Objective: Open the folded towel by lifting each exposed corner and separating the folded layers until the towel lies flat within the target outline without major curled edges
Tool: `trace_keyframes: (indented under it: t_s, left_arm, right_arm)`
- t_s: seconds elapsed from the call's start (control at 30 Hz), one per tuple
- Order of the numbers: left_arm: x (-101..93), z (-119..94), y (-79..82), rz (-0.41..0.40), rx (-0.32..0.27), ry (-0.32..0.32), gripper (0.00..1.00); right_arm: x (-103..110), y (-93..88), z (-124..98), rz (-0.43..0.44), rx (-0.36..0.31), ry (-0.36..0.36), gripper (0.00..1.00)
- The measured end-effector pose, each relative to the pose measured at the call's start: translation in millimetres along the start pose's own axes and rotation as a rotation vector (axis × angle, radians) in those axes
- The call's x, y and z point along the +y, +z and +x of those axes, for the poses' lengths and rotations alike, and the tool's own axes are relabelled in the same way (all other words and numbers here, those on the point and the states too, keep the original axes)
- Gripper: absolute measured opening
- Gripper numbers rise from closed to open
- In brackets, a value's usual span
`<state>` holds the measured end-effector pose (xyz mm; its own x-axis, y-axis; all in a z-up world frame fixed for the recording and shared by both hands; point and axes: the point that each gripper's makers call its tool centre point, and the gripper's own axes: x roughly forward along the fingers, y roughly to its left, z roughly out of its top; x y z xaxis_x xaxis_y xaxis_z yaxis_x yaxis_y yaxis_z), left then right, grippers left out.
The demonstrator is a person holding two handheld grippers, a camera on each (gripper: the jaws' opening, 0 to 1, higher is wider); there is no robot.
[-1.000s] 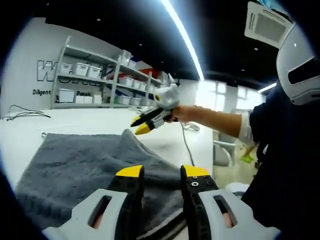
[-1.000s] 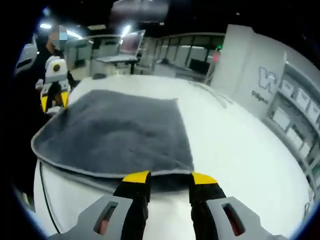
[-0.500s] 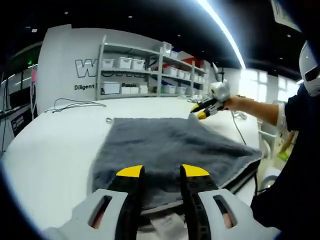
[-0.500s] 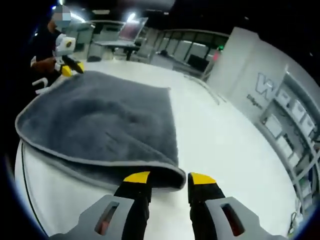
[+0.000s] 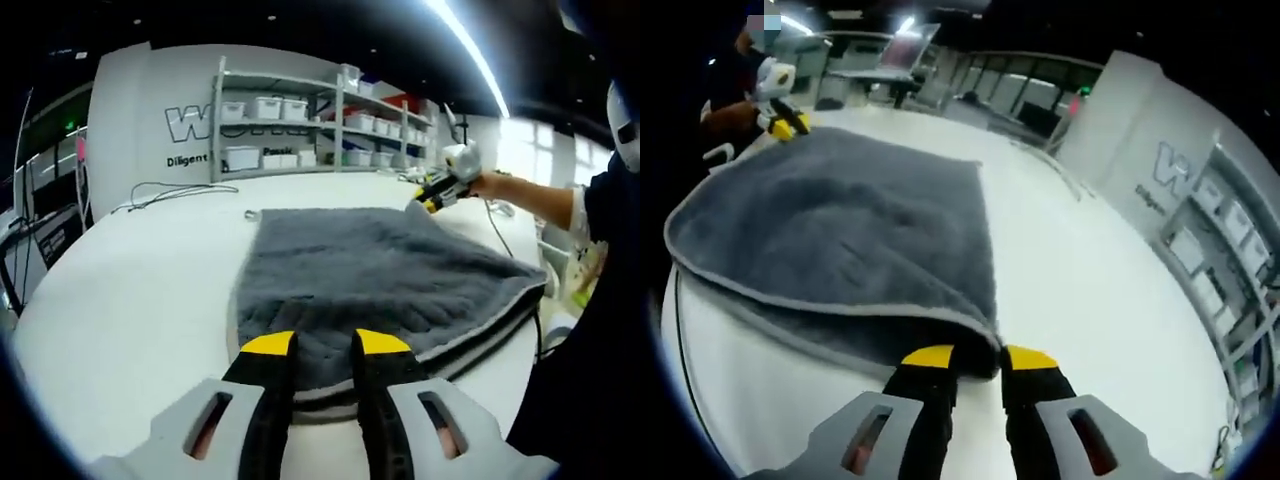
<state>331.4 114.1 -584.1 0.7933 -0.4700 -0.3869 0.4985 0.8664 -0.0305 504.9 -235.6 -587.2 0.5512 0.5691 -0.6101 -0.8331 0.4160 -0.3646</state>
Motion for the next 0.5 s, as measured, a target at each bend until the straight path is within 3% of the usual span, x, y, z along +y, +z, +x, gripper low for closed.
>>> trace_keyframes:
  t_s: [0.5]
  left_arm:
    - [6.3,-2.2,-9.1,-0.014,0.052,0.038,0.06]
  right_arm:
    - [6.4,-4.1,-3.8,0.023,-0.006,-0.005,0.0]
